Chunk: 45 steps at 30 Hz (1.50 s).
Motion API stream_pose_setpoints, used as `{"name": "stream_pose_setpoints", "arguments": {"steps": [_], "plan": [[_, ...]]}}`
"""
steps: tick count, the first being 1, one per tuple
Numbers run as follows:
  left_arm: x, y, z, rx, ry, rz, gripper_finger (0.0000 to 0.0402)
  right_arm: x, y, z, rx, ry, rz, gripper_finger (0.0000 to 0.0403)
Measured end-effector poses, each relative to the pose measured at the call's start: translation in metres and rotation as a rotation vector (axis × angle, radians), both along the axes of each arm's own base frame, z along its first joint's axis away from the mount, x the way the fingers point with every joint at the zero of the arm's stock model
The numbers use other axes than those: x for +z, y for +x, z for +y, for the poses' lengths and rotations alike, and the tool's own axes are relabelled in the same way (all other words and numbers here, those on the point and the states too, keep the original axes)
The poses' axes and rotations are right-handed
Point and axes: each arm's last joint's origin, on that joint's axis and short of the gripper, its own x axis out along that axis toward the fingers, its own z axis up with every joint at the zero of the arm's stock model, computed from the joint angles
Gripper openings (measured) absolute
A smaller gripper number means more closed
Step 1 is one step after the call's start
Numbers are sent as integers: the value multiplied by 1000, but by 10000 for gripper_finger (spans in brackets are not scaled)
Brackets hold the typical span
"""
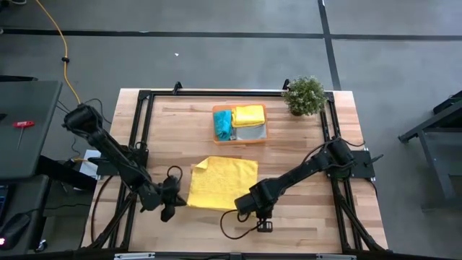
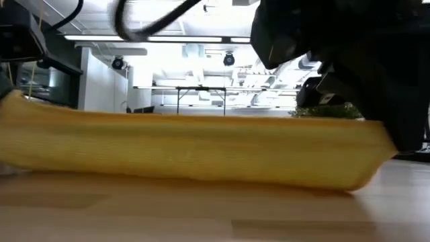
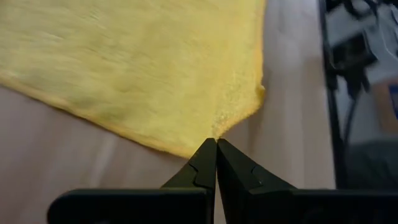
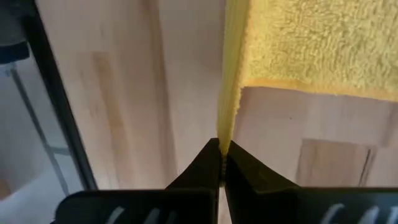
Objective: Fold microfiber towels
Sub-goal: Fold the yellow towel
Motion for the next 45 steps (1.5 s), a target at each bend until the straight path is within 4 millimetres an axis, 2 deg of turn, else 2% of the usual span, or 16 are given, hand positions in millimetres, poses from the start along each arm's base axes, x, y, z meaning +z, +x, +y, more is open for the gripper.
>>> {"name": "stream_pose_setpoints", "arguments": {"steps": [9, 15, 18, 22, 27, 31, 35, 40, 45], "plan": [[-2, 3, -9, -195, -45, 0, 3, -1, 5, 2, 45, 50, -66, 0], [-10, 2, -13, -304, -46, 64, 26, 1, 10, 12, 57, 109, -147, 14], [-14, 2, -16, -339, -56, 80, 46, 2, 13, 18, 68, 140, -192, 52], [-16, 3, -19, -369, -88, 81, 83, 3, 14, 23, 81, 158, -222, 124], [-8, 4, -19, -464, -120, 50, 124, 6, 10, 26, 186, 294, -173, 199], [7, 7, -13, -467, -89, -46, 135, 3, 2, 22, 182, 229, -97, 224], [16, 11, -4, -417, 57, -154, 133, 3, 2, 21, 210, 218, -112, 226], [6, 24, 15, -377, 246, -130, 125, 1, 1, 21, 251, 162, -146, 227], [-8, 38, 32, -403, 189, -61, 120, 1, 2, 20, 246, 140, -156, 227]]}}
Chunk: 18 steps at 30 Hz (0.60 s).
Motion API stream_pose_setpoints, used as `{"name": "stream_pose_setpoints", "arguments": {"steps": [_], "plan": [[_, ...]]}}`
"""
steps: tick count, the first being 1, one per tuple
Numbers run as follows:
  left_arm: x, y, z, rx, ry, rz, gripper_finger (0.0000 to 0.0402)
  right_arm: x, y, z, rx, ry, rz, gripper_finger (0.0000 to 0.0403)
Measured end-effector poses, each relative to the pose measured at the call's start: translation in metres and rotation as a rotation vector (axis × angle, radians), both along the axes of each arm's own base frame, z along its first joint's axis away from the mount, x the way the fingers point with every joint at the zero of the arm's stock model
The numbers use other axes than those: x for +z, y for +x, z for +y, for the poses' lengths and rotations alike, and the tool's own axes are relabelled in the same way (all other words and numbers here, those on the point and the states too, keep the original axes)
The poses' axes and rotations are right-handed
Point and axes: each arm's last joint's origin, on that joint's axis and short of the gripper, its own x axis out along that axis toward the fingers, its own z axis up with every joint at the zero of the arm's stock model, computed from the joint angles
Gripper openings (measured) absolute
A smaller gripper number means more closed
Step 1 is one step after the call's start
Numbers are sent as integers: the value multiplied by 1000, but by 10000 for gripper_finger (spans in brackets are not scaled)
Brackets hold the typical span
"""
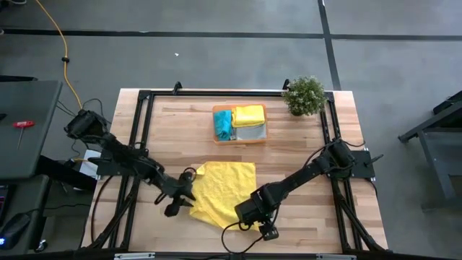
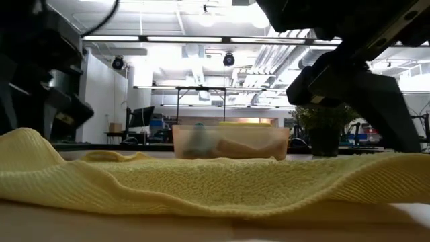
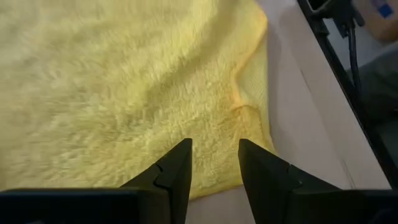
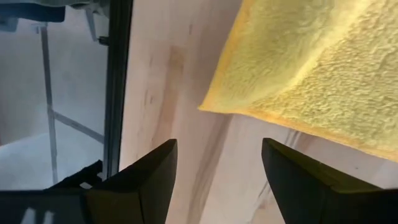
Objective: Fold microfiber towels
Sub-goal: Fold the yellow towel
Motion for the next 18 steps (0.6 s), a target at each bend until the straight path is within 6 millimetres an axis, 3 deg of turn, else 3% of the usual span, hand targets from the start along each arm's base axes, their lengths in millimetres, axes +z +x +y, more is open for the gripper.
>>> {"name": "stream_pose_setpoints", "arguments": {"steps": [5, 11, 18], "plan": [[-9, 11, 6, -4, -64, -3, 120, 0, 1, -2, -8, -4, -2, 227], [-15, 20, 5, 24, -8, -25, 114, 0, 2, -2, -61, -35, 3, 227], [-25, 36, -7, -29, 77, -18, 43, 0, 2, -3, -81, -40, 5, 227]]}}
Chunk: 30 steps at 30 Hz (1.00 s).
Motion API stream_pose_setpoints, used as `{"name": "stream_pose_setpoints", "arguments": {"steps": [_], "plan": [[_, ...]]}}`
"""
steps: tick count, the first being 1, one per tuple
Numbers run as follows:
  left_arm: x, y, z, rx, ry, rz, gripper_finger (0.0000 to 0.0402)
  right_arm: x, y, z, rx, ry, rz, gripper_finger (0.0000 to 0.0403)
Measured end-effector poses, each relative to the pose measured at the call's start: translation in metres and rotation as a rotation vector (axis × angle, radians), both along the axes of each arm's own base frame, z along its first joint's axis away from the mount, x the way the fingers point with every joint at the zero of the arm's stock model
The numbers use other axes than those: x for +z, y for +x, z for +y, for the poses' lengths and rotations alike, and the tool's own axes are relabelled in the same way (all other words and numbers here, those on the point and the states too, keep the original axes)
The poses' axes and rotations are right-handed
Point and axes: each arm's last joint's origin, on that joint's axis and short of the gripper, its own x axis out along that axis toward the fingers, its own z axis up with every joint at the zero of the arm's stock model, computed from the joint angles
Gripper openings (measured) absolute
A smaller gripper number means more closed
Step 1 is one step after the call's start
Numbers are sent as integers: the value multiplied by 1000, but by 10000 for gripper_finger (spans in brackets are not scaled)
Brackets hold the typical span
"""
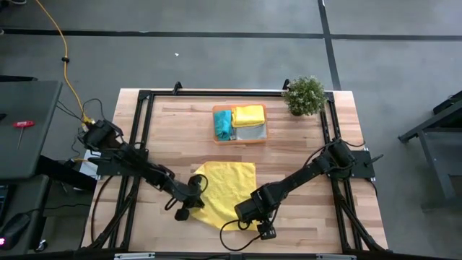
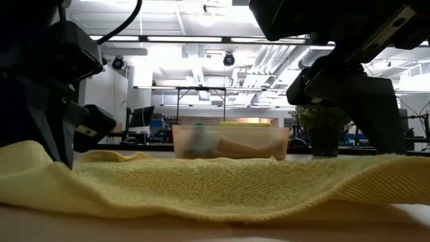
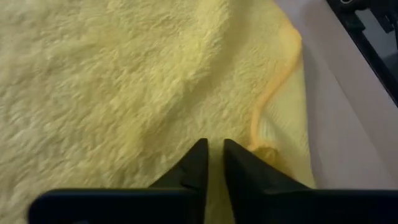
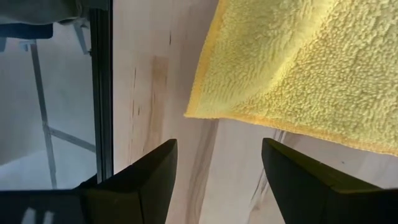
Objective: Fold microfiber towels
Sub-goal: Fold the yellow towel
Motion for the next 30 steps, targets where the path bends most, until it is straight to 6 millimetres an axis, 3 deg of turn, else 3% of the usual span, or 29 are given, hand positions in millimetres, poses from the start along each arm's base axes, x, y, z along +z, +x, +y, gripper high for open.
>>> {"name": "stream_pose_setpoints", "arguments": {"steps": [4, 8, 15, 25, 30], "plan": [[3, 6, -6, 7, -41, 8, 5, 0, 0, 0, 0, 0, 0, 227], [10, 1, -5, 13, -57, 36, 10, 0, 0, 0, 0, -10, -6, 227], [20, -5, -20, -169, -186, 47, 3, 0, 0, -1, 46, -30, -27, 227], [13, -13, -48, -236, -283, 49, 1, -1, 6, -15, 71, -72, -61, 227], [10, -15, -47, -200, -325, 122, 0, 5, 8, -29, 74, -81, -58, 227]]}}
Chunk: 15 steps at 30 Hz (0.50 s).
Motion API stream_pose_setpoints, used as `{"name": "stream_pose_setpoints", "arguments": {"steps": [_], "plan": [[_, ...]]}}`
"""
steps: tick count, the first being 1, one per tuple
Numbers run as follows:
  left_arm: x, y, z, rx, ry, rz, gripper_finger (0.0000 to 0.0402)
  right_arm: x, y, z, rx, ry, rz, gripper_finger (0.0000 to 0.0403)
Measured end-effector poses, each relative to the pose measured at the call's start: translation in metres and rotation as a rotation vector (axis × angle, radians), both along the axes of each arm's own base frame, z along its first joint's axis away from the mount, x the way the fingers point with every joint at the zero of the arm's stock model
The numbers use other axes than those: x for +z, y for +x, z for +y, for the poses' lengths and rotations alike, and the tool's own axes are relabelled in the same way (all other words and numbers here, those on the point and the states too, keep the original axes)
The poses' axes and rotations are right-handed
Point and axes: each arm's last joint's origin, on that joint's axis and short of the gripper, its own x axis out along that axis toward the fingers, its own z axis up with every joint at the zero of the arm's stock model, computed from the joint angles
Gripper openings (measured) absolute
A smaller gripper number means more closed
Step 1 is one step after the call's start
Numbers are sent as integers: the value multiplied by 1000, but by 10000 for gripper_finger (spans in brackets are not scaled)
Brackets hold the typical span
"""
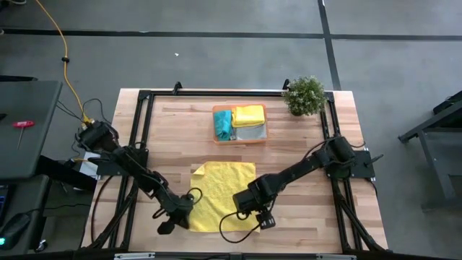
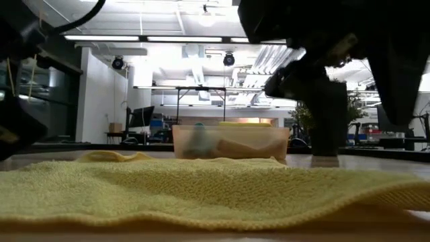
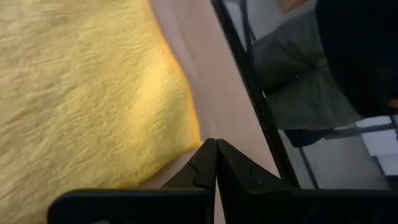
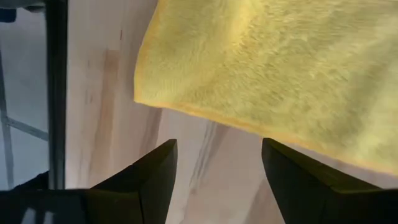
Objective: Fold microfiber towels
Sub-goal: Fold the yellow towel
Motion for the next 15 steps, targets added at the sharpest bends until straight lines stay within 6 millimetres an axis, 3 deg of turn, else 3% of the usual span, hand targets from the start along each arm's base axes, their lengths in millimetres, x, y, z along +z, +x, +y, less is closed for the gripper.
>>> {"name": "stream_pose_setpoints", "arguments": {"steps": [8, 15], "plan": [[21, -20, 29, 69, 78, 5, 0, 15, -8, -16, -7, -86, 31, 227], [54, -33, 66, 163, 226, -126, 0, -13, -36, -19, -97, -115, 126, 227]]}}
